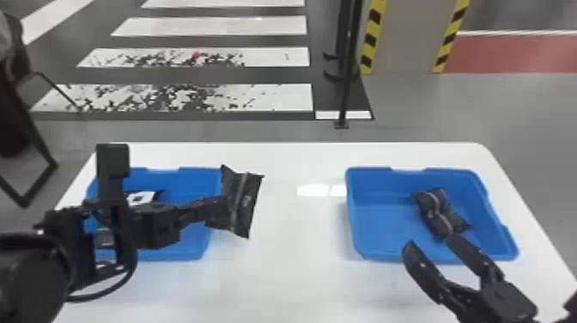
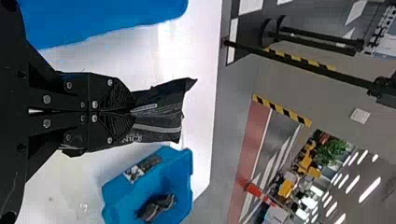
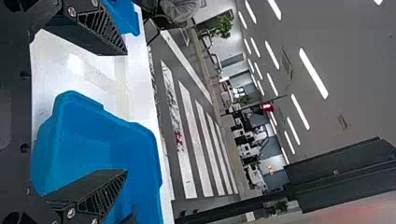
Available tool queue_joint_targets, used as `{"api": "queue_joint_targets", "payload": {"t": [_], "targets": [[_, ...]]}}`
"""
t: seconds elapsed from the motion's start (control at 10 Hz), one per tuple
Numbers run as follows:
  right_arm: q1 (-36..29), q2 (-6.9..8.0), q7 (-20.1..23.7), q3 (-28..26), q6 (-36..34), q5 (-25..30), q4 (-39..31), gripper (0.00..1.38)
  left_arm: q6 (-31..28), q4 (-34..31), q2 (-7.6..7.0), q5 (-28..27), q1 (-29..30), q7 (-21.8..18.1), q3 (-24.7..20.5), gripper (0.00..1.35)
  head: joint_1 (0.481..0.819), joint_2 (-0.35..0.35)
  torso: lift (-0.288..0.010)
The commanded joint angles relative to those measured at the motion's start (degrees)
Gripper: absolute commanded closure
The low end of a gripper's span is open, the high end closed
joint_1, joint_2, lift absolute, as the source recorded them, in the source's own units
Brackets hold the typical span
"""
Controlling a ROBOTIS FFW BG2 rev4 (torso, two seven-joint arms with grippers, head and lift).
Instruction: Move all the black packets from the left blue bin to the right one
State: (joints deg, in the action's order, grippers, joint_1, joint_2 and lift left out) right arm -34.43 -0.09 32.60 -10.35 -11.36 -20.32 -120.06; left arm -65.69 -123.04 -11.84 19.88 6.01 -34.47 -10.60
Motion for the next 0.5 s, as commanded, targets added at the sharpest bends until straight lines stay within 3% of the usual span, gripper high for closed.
{"api": "queue_joint_targets", "payload": {"t": [0.0,0.2,0.4], "targets": [[1.8,0.14,0.0,1.7,-3.5,-3.3,-0.2,0.13,0.9,-0.2,0.59,2.4,-0.1,-0.1,3.7,1.21,0.695,0.001,-0.121],[4.3,-1.14,0.0,5.5,-8.3,-9.7,0.0,0.13,1.0,-0.2,0.50,2.7,-1.5,-0.5,7.9,1.21,0.695,-0.041,-0.121],[7.3,-2.73,0.0,7.6,-9.4,-14.2,2.1,0.13,1.0,-0.2,0.59,4.3,-2.6,-0.8,12.0,1.21,0.695,-0.040,-0.121]]}}
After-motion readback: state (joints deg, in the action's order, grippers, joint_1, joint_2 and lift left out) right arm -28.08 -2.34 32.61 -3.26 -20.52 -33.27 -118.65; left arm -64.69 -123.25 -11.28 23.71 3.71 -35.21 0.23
